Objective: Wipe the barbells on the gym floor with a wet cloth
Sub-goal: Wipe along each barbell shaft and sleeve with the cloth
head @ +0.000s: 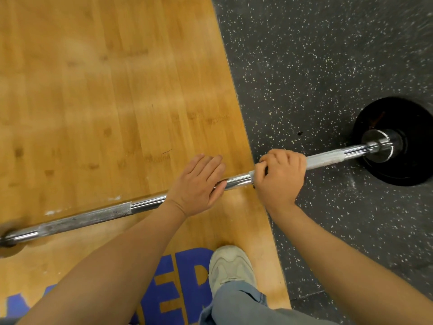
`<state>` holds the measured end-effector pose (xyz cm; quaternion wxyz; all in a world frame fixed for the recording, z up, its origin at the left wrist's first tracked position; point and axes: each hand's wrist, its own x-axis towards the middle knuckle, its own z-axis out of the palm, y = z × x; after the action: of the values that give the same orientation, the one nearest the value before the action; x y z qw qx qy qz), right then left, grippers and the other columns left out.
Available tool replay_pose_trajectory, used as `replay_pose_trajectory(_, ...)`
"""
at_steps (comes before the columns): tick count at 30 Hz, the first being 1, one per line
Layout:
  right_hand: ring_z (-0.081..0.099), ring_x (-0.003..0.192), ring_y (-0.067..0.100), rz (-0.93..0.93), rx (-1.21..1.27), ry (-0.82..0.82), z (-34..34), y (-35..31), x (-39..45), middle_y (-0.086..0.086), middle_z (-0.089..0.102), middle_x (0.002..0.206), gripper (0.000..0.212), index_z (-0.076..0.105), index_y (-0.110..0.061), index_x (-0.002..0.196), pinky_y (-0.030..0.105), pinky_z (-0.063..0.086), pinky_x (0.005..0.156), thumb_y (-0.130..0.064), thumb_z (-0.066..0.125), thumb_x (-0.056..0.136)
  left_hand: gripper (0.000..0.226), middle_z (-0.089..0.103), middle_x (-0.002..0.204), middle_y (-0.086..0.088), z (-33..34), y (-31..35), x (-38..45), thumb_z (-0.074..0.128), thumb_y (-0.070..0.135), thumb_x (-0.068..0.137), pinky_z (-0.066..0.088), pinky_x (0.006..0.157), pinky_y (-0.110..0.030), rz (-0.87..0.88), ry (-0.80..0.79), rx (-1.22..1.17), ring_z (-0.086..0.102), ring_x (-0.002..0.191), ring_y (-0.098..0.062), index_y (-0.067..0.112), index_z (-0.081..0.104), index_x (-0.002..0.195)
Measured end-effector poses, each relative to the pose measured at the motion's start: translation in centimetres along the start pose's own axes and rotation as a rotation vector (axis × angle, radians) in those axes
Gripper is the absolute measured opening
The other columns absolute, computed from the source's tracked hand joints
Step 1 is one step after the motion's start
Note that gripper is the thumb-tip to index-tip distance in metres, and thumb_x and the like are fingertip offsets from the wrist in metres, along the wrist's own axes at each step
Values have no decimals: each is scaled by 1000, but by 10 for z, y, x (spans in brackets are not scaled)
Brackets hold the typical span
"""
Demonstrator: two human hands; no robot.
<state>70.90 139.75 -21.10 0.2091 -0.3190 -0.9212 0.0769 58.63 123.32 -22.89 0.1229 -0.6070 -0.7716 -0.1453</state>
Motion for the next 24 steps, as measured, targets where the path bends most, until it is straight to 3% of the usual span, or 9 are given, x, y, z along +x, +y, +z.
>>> replay_pose_trajectory(3, 59, 87, 32, -436, 13, -181, -8, 6, -8, 8, 67, 96, 28, 70, -9, 95, 44, 46, 83, -23, 45, 93, 43, 63, 127, -16, -2, -1, 0, 43, 34, 102, 44, 104, -46, -8, -1, -8, 62, 109, -31, 2, 65, 118)
replay_pose_trajectory(5, 61, 84, 33, -582, -17, -260, -16, 36, 7, 10, 67, 97, 33, 68, -7, 100, 42, 49, 77, -25, 41, 94, 43, 62, 129, -16, -2, 0, 0, 43, 35, 102, 43, 106, -46, -8, -8, -6, 62, 111, -31, 2, 65, 120)
replay_pose_trajectory(8, 60, 77, 34, -330, -45, -180, -19, 63, 16, 10, 66, 88, 32, 69, -5, 90, 42, 46, 74, -20, 41, 92, 44, 60, 133, -15, -2, 0, -1, 42, 35, 102, 42, 108, -46, -1, -12, 24, 61, 114, -30, 3, 64, 123)
replay_pose_trajectory(12, 58, 82, 31, 2, -42, -47, -5, 19, 3, 7, 67, 86, 25, 69, -7, 80, 46, 44, 88, -16, 46, 86, 44, 58, 137, -14, 1, 0, -1, 41, 35, 103, 41, 108, -46, 24, -19, 48, 60, 117, -30, 4, 62, 126)
replay_pose_trajectory(14, 59, 87, 31, -96, 11, -135, -3, -2, -6, 7, 68, 90, 27, 70, -8, 85, 47, 44, 91, -19, 45, 88, 44, 57, 138, -15, 0, 0, -1, 40, 34, 103, 41, 108, -46, 26, -25, 45, 59, 118, -30, 4, 62, 126)
replay_pose_trajectory(16, 60, 93, 31, -337, 22, -224, -6, -5, -13, 8, 68, 98, 30, 70, -8, 97, 46, 44, 91, -22, 43, 93, 44, 55, 140, -14, -1, 0, -1, 40, 34, 103, 40, 110, -46, 25, -23, 46, 59, 119, -30, 4, 63, 125)
replay_pose_trajectory(19, 60, 86, 31, -557, 13, -289, -15, 30, 5, 8, 68, 98, 35, 69, -8, 101, 42, 48, 78, -25, 40, 94, 44, 54, 142, -14, -2, 0, 0, 41, 35, 103, 36, 112, -46, 21, -25, 52, 58, 121, -29, 4, 64, 125)
replay_pose_trajectory(21, 61, 75, 34, -431, 5, -247, -19, 56, 19, 9, 67, 87, 33, 70, -6, 92, 40, 47, 71, -22, 41, 91, 44, 53, 142, -14, -2, 1, 0, 40, 35, 103, 35, 113, -46, 22, -29, 59, 57, 122, -29, 4, 64, 126)
replay_pose_trajectory(24, 59, 74, 32, -161, -43, -103, -16, 53, 18, 8, 67, 82, 28, 69, -5, 82, 41, 41, 77, -16, 44, 88, 45, 53, 142, -14, -2, 0, 1, 39, 35, 103, 34, 114, -45, 26, -35, 71, 58, 122, -29, 4, 63, 126)
